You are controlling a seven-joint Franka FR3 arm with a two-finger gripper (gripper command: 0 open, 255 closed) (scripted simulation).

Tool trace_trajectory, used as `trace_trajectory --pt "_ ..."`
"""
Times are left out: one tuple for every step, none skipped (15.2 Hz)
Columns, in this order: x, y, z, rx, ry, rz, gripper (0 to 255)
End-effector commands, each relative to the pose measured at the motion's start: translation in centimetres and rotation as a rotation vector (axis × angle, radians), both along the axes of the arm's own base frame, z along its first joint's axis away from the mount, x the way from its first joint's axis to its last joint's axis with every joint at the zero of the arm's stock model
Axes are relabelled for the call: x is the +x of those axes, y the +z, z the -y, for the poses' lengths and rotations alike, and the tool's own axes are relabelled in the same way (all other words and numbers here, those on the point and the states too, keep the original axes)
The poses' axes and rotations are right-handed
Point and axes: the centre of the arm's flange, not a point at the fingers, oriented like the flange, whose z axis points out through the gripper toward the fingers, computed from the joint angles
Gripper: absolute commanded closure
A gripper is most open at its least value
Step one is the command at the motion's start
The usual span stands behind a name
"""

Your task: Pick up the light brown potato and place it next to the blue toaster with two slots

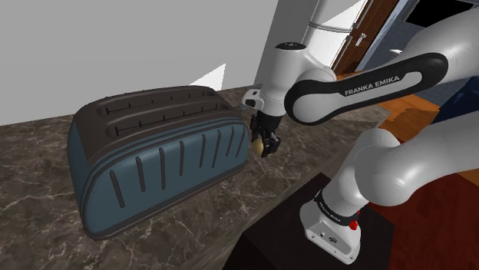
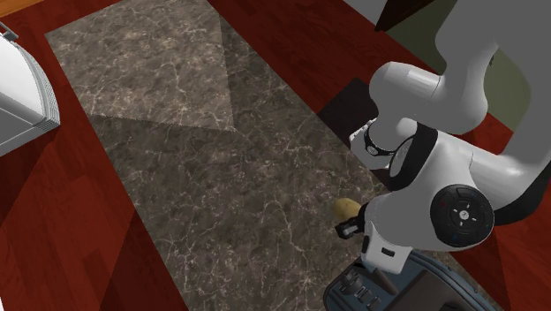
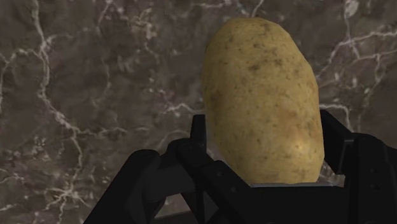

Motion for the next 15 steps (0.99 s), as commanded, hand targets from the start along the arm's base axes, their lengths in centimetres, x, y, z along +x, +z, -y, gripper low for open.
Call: trace_trajectory --pt "-0.1 -0.4 0.0 -0.001 -0.001 -0.004 255" --pt "-0.1 -0.4 0.0 -0.001 -0.001 -0.004 255" --pt "-0.1 -0.4 0.0 -0.001 -0.001 -0.004 255" --pt "-0.1 -0.4 0.0 -0.001 -0.001 -0.004 255" --pt "-0.1 -0.4 0.0 -0.001 -0.001 -0.004 255" --pt "-0.1 -0.4 0.0 -0.001 -0.001 -0.004 255" --pt "-0.2 -0.4 0.0 -0.002 -0.001 -0.004 0" --pt "-0.1 -0.4 0.0 -0.002 -0.001 -0.004 0" --pt "-0.1 -0.4 0.0 -0.002 0.000 -0.004 0" --pt "-0.1 -0.4 0.0 -0.002 0.000 -0.004 0" --pt "-0.1 -0.4 0.0 -0.002 0.000 -0.004 0" --pt "-0.1 -0.4 0.0 -0.001 -0.001 -0.004 0" --pt "-0.1 0.9 -0.1 -0.001 -0.001 -0.004 0" --pt "0.0 2.2 -0.2 -0.001 -0.001 -0.004 0" --pt "0.1 3.5 -0.3 -0.001 -0.001 -0.004 0"
